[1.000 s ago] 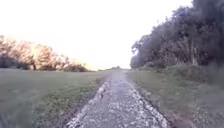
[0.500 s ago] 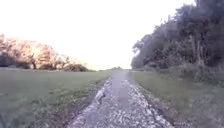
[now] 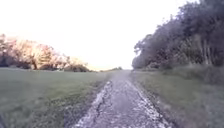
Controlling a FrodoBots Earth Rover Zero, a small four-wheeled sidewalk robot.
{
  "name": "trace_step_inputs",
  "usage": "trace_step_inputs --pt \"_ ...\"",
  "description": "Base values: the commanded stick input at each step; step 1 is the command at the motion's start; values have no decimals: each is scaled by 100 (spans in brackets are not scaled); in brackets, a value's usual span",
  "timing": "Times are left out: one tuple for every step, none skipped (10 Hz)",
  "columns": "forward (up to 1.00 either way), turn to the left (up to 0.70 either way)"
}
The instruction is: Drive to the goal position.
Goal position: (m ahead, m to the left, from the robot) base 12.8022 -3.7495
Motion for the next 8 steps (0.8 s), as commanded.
trace_step_inputs --pt "68 0" --pt "68 0" --pt "68 0" --pt "68 0" --pt "68 0" --pt "68 0" --pt "68 0" --pt "68 0"
